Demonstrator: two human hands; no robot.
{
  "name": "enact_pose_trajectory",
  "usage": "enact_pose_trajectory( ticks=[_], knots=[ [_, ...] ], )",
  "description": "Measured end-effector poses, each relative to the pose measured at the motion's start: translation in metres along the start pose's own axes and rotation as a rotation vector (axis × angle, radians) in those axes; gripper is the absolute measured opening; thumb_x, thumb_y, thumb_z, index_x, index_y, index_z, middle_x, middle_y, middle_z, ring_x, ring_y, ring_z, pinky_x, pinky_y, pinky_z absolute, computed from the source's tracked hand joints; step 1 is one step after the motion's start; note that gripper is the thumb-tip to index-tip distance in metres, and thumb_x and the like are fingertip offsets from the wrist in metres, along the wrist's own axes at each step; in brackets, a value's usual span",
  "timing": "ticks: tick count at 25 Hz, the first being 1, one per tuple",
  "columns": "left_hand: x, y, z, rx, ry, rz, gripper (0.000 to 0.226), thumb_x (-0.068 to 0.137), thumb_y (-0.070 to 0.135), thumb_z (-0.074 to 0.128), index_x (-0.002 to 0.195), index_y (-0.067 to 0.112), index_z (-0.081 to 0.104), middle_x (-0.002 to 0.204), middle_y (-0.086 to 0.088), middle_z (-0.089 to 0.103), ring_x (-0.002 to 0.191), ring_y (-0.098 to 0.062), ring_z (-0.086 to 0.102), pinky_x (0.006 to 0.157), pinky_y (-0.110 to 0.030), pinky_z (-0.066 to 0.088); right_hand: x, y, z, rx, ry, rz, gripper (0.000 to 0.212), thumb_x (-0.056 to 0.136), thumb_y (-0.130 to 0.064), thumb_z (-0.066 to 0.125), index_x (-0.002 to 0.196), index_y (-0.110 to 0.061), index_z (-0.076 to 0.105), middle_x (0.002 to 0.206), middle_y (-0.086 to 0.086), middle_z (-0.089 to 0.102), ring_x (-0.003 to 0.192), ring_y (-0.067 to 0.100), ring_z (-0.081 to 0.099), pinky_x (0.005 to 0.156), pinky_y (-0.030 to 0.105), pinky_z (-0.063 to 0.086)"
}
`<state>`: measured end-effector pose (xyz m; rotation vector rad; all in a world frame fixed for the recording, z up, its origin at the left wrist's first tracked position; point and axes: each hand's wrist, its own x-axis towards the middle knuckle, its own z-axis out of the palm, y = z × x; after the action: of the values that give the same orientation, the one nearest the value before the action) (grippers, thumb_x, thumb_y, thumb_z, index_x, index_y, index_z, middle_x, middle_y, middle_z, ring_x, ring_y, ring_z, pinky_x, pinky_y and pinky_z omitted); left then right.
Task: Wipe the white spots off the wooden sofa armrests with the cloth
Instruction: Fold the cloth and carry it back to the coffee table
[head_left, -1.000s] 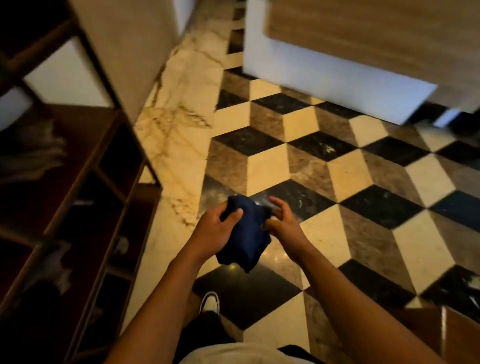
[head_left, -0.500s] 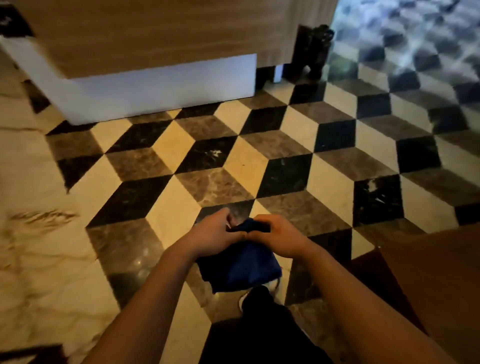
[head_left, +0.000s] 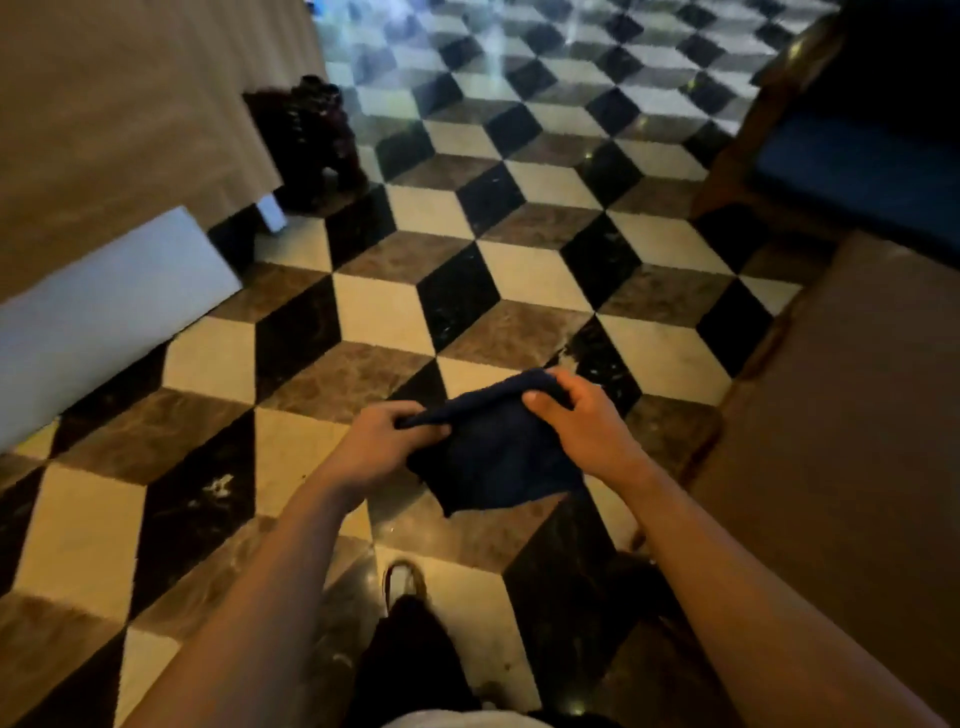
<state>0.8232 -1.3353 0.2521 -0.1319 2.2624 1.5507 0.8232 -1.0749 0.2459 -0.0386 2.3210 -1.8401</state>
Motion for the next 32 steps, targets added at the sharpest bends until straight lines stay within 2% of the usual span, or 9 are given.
enact_pose_trajectory(
  ticks=[4,7,10,13,15,18,23,28,32],
  knots=[
    [0.165,0.066,0.021,-0.314,-0.024,0.087,0.007,0.085,0.021,0.075,0.083,0.015,0.078,0.083,-0.017,0.073,0.080,-0.027,0.067,0.071,-0.040,0.049,0.107,0.002,-0.065,0.071,0.242,0.014,0.012,0.101,-0.031,0.061,0.109,-0.037,0.067,0.102,-0.017,0.075,0.096,0.003,0.071,0.074,0.016,0.054],
    [0.276,0.114,0.039,-0.445,-0.190,0.067,0.007,0.086,0.027,0.073,0.087,0.024,0.079,0.089,-0.009,0.079,0.085,-0.024,0.075,0.067,-0.034,0.055,0.184,-0.002,-0.107,0.048,0.463,0.044,0.011,0.103,-0.026,0.060,0.111,-0.030,0.067,0.106,-0.004,0.075,0.101,0.014,0.071,0.084,0.034,0.058],
    [0.358,0.156,0.058,-0.345,-0.315,0.032,0.013,0.099,0.022,0.065,0.102,0.022,0.077,0.102,-0.005,0.081,0.096,-0.021,0.077,0.078,-0.036,0.058,0.235,-0.013,-0.149,-0.014,0.536,0.113,0.011,0.104,-0.024,0.059,0.112,-0.023,0.066,0.104,0.001,0.073,0.097,0.016,0.070,0.083,0.039,0.057],
    [0.432,0.206,0.091,-0.225,-0.393,0.055,0.014,0.101,0.021,0.063,0.108,0.017,0.074,0.098,-0.004,0.082,0.087,-0.017,0.078,0.067,-0.028,0.059,0.270,-0.016,-0.200,0.038,0.646,0.169,0.010,0.105,-0.020,0.056,0.110,-0.021,0.065,0.099,-0.003,0.071,0.085,-0.001,0.069,0.070,0.017,0.052],
    [0.481,0.244,0.130,-0.128,-0.469,0.136,0.013,0.101,0.021,0.063,0.104,0.018,0.075,0.091,0.001,0.082,0.083,-0.015,0.077,0.062,-0.024,0.058,0.291,-0.005,-0.242,0.111,0.754,0.199,0.012,0.107,-0.018,0.052,0.110,-0.020,0.063,0.100,-0.004,0.070,0.082,-0.004,0.068,0.068,0.012,0.051],
    [0.541,0.284,0.194,-0.020,-0.554,0.132,0.016,0.102,0.024,0.061,0.107,0.016,0.074,0.097,-0.003,0.080,0.088,-0.019,0.076,0.072,-0.036,0.059,0.320,0.030,-0.300,0.156,0.837,0.258,0.013,0.109,-0.021,0.049,0.113,-0.021,0.061,0.104,-0.001,0.069,0.085,-0.002,0.068,0.070,0.015,0.052],
    [0.662,0.340,0.339,0.079,-0.676,-0.010,0.015,0.104,0.026,0.057,0.109,0.023,0.071,0.103,-0.004,0.079,0.087,-0.018,0.077,0.065,-0.030,0.056,0.379,0.118,-0.442,0.222,0.945,0.243,0.013,0.109,-0.026,0.049,0.111,-0.027,0.062,0.102,-0.002,0.068,0.088,0.004,0.067,0.074,0.020,0.053],
    [0.761,0.419,0.491,0.190,-0.747,-0.060,0.014,0.104,0.030,0.057,0.113,0.025,0.067,0.113,-0.008,0.076,0.101,-0.030,0.073,0.082,-0.047,0.061,0.420,0.171,-0.598,0.325,1.040,0.254,0.014,0.108,-0.026,0.050,0.111,-0.031,0.063,0.100,-0.008,0.069,0.090,0.004,0.067,0.075,0.017,0.053],
    [0.812,0.487,0.594,0.382,-0.899,0.032,0.011,0.100,0.036,0.062,0.106,0.029,0.069,0.111,-0.005,0.076,0.102,-0.029,0.072,0.093,-0.054,0.059,0.430,0.193,-0.691,0.461,1.178,0.345,0.014,0.107,-0.041,0.049,0.109,-0.041,0.063,0.104,-0.005,0.070,0.097,0.020,0.069,0.079,0.033,0.059]
  ],
)
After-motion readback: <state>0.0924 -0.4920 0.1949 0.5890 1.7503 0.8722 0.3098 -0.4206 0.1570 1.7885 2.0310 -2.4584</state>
